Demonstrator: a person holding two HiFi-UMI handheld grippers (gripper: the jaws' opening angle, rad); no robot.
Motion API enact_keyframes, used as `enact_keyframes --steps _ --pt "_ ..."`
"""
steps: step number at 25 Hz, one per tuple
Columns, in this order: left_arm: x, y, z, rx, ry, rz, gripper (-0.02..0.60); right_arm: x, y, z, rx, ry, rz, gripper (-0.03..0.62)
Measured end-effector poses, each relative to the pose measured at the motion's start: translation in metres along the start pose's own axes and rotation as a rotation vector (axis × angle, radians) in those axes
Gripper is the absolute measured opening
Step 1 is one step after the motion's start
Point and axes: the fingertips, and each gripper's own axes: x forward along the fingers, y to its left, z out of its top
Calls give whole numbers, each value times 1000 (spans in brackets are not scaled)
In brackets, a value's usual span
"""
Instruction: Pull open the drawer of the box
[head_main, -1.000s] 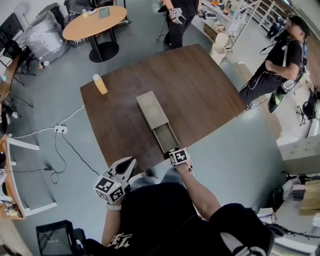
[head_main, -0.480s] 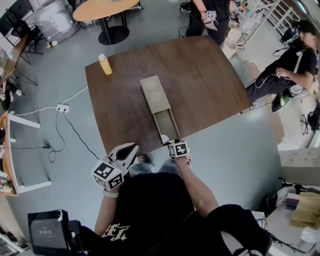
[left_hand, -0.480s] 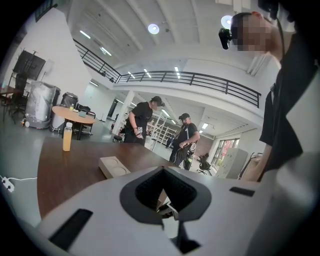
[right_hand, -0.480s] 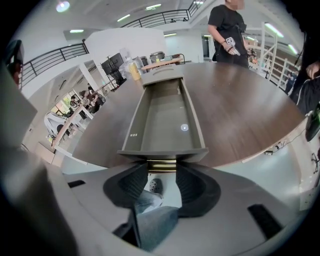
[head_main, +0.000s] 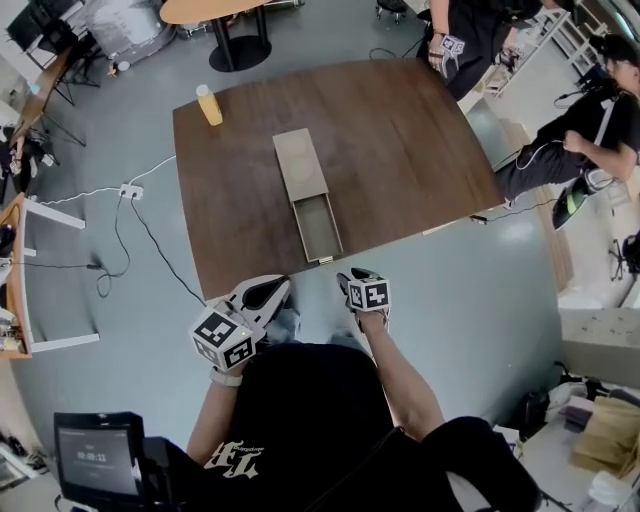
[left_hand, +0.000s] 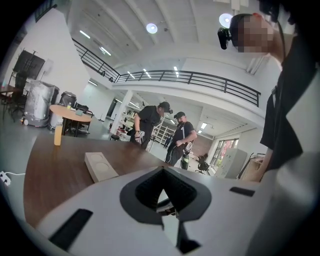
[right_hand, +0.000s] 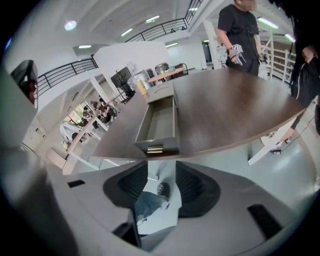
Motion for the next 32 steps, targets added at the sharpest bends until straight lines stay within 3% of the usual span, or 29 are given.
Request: enact_keyframes --steps 5,9,19,23,32 --pt "25 -68 -12 0 -11 -57 6 -80 -3 3 -23 -106 59 154" --pt "49 -125 -26 65 -12 -95 6 -144 -11 3 -31 -219 119 -11" --pt "79 -219 -61 39 -4 -138 6 -279 -18 -19 -72 -391 201 -11" --pt "96 -258 -63 80 -19 -167 6 -328 -25 -25 -128 -462 215 -11" --pt "85 -304 -72 91 -26 -169 6 -377 -1 -52 -230 -507 252 -12"
